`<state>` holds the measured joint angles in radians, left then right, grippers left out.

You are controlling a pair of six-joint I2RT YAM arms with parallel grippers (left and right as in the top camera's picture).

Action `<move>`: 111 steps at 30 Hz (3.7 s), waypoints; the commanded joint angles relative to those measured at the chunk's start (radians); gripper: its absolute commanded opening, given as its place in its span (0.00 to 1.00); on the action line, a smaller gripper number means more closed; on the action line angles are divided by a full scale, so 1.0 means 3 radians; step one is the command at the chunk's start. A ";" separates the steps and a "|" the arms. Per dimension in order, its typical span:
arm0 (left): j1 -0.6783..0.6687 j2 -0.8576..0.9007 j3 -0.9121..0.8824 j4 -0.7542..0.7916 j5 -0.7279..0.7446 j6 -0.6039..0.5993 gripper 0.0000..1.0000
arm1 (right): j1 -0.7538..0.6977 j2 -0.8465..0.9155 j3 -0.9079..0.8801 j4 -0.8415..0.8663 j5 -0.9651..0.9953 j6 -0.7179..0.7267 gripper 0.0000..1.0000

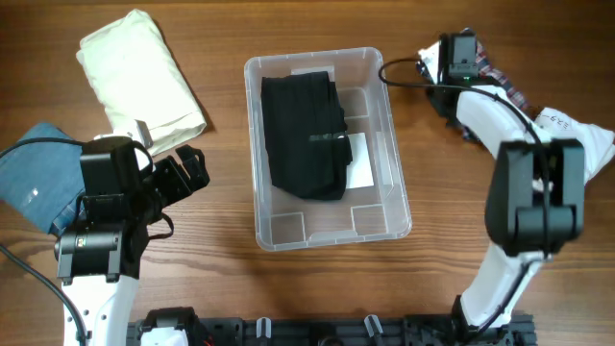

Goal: Pack container
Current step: 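Grasp the red plaid shirt with the right gripper, then place the plaid shirt in the container beside the black garment, then move the right gripper to the white printed T-shirt and grasp it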

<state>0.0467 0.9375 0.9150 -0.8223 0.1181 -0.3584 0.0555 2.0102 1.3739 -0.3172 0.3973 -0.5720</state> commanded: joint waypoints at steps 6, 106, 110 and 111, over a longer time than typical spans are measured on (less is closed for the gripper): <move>-0.0019 -0.0020 0.0065 0.0008 0.0041 -0.0032 1.00 | 0.0289 -0.1579 0.0027 -0.0584 -0.0140 0.1008 0.04; -0.0019 -0.0020 0.0065 -0.0094 0.0039 -0.0029 1.00 | 0.1520 -0.1434 0.0875 -0.2228 -0.0701 0.1962 0.65; -0.0019 -0.0020 0.0065 -0.0107 0.0039 -0.0031 1.00 | 0.0380 -0.1851 0.0874 -0.2166 -0.0879 0.2449 1.00; -0.0019 -0.0020 0.0065 -0.0108 0.0039 -0.0031 1.00 | 0.0066 -0.1858 0.0874 -0.2225 -0.0998 0.2499 1.00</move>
<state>0.0467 0.9375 0.9157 -0.8536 0.1181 -0.3584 0.2741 1.4666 1.6363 -0.9546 0.1249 0.0437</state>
